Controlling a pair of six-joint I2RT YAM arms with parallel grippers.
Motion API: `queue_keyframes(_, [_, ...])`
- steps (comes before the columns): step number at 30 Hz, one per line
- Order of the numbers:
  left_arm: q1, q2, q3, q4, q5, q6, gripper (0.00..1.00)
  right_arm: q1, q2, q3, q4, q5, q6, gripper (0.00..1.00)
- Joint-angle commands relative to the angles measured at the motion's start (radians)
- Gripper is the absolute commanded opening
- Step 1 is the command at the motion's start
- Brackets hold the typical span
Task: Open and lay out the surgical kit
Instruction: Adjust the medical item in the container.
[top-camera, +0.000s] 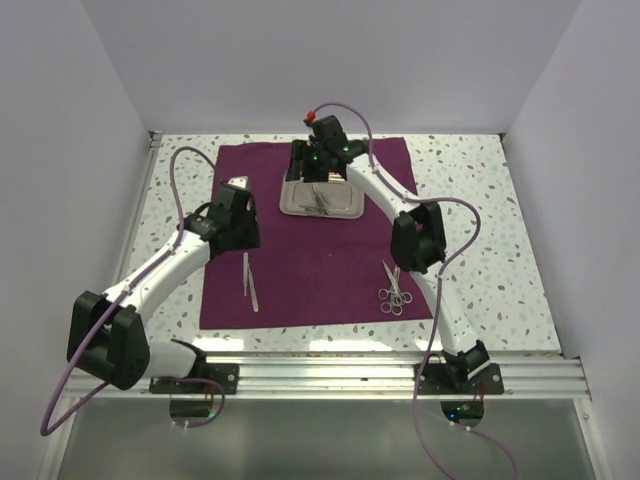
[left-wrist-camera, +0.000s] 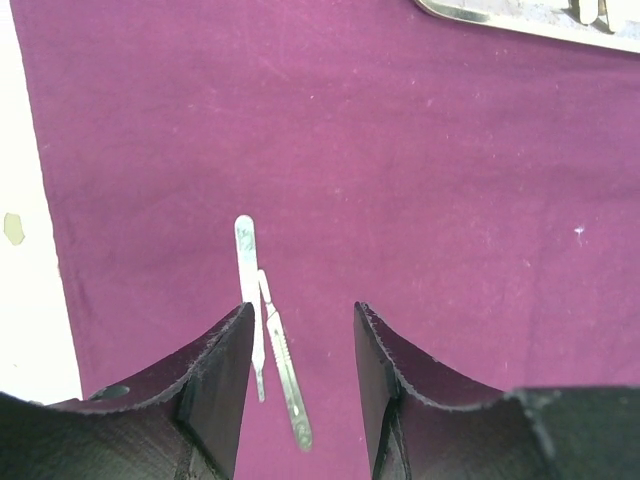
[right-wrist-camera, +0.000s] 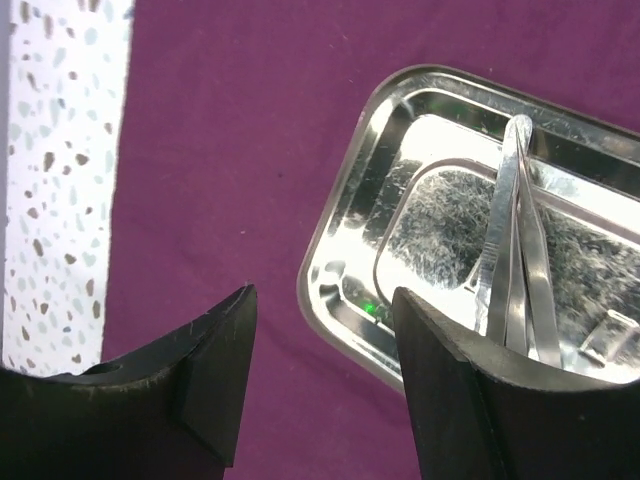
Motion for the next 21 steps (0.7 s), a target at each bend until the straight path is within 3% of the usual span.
queue_keyframes(1, [-0.002, -0.052, 0.010, -0.043, -0.025, 0.020, 0.48, -0.007, 0.057, 0.065, 0.046, -0.034, 0.041, 0.61])
queue_keyframes(7, [0.000, -0.054, 0.008, -0.069, -0.028, 0.044, 0.47, -0.009, 0.130, 0.111, 0.063, 0.001, 0.041, 0.62])
queue_keyframes(21, [0.004, -0.014, 0.022, -0.067, -0.033, 0.104, 0.46, -0.066, 0.096, 0.030, 0.049, 0.095, 0.007, 0.63])
